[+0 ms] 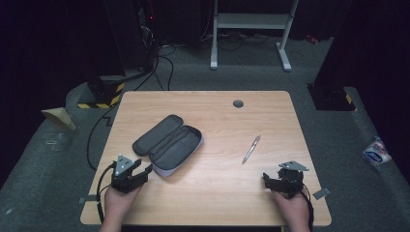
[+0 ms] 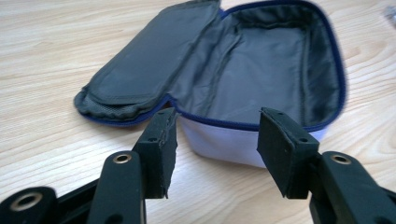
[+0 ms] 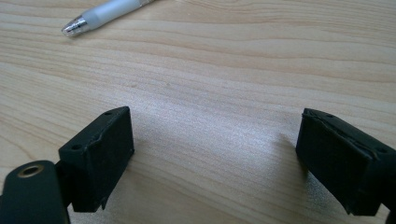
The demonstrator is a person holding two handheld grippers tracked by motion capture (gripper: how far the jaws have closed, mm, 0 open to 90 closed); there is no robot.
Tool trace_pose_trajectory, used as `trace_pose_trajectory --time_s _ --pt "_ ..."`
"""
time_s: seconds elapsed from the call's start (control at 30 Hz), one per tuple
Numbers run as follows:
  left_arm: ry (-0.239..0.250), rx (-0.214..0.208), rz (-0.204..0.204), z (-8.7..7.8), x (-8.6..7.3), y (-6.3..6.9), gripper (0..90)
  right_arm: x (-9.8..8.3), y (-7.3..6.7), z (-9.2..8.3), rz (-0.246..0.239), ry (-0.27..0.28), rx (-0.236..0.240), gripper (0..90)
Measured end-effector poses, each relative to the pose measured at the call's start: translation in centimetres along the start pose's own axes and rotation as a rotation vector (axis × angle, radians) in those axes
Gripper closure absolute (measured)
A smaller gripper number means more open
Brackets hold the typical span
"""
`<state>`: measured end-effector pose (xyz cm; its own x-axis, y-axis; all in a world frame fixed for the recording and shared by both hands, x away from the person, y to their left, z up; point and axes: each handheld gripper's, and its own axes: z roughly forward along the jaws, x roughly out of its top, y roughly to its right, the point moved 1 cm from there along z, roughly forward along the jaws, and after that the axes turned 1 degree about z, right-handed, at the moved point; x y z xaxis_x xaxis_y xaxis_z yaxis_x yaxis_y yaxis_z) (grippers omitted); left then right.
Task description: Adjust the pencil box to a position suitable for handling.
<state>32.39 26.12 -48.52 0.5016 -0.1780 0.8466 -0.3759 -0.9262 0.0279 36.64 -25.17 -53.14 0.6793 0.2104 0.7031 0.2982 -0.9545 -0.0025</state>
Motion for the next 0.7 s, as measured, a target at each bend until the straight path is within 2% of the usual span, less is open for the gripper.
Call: trace_pose_trajectory --time_s 0.17,0.3,0.43,0.6,0.7 --pt "0.011 -0.021 0.028 -0.1 0.5 0.9 48.1 0.0 0.0 0.0 0.001 0.002 0.0 12.0" --pt "0.027 -0.063 0.039 0.0 0.9 1.8 48.0 0.0 -0.1 0.0 -0.001 0.005 0.001 12.9" --pt "0.018 -0.068 0.059 0.2 1.0 2.4 48.0 0.1 -0.1 0.0 -0.003 0.006 -0.001 13.3" --pt "0.015 -0.098 0.065 0.7 1.1 3.1 49.7 0.1 -0.1 0.0 -0.001 0.007 -0.002 13.3" --pt "0.01 -0.107 0.085 1.1 1.2 3.7 50.2 0.1 -0.1 0.0 -0.001 0.006 -0.001 13.3"
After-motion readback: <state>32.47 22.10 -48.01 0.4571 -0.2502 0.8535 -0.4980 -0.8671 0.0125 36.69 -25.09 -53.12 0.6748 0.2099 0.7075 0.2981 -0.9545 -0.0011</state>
